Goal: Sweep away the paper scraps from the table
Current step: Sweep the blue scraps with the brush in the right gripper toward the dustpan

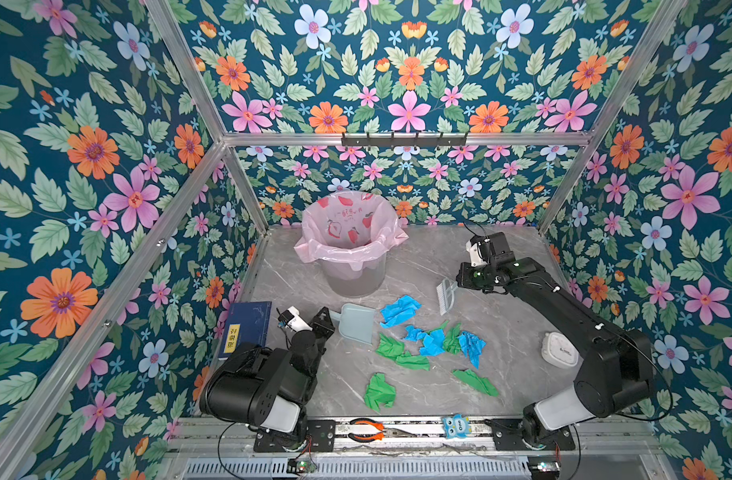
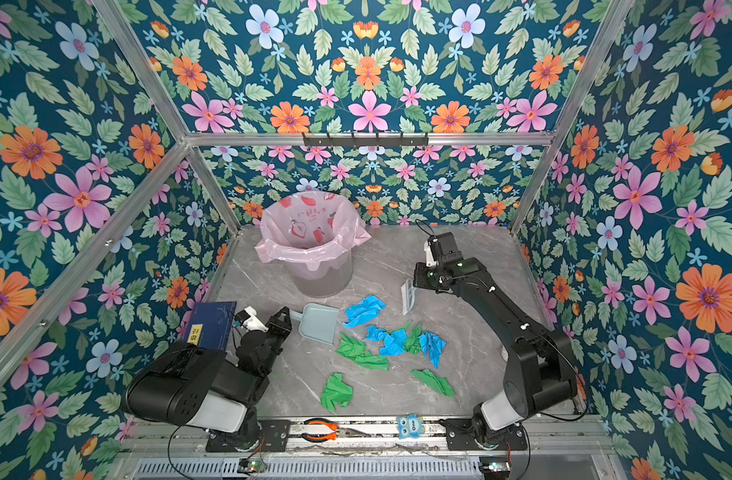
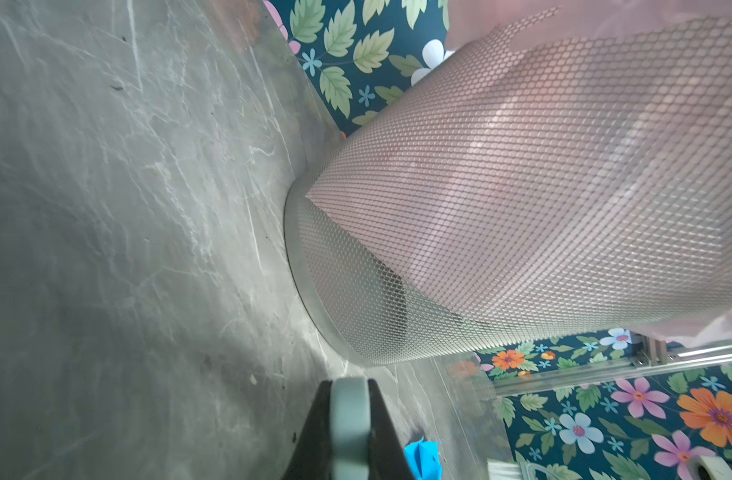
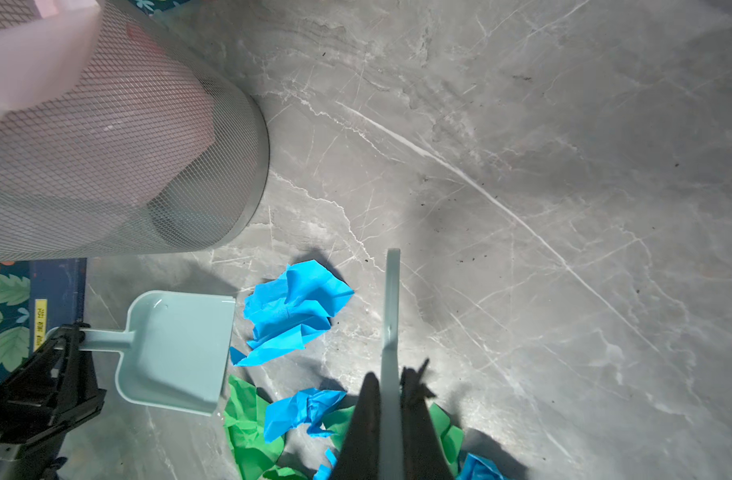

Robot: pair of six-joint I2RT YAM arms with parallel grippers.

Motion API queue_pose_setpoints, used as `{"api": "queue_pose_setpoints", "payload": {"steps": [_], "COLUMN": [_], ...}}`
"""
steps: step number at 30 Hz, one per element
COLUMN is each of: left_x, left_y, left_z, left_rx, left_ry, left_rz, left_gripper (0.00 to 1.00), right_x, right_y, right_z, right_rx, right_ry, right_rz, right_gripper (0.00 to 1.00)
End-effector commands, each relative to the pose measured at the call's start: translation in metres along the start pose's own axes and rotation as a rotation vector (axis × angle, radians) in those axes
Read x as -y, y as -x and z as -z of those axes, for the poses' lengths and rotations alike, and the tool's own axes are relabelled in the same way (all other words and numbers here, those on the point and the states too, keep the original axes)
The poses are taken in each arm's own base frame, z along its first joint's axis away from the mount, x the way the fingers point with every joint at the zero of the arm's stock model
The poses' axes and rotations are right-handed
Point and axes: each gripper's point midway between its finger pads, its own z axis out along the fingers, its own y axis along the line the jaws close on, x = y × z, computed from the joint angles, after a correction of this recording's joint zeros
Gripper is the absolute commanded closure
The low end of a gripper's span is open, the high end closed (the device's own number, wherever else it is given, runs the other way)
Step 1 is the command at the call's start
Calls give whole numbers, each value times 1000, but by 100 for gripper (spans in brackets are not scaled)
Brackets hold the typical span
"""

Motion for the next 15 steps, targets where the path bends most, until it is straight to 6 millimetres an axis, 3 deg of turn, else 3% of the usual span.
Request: {"api": "queue_pose_setpoints", "payload": {"steps": [1,6,15], "left_x": [8,8,11], "left_y": [9,-2,-14], "left_z": [-2,-11,-22], "left_rx": [54,29,8], "left_ry": [-32,-63,-63], "left_rz": [8,89,79], "left_gripper": [100,100,100], "right_x": [3,-2,-8], "right_y": [10,14,6], "right_z": [-5,-12,-28], "right_rx": [28,34,2], "right_ry": [-34,-26,-40], "right_rz": [21,29,57], "right_gripper": [100,100,100]}}
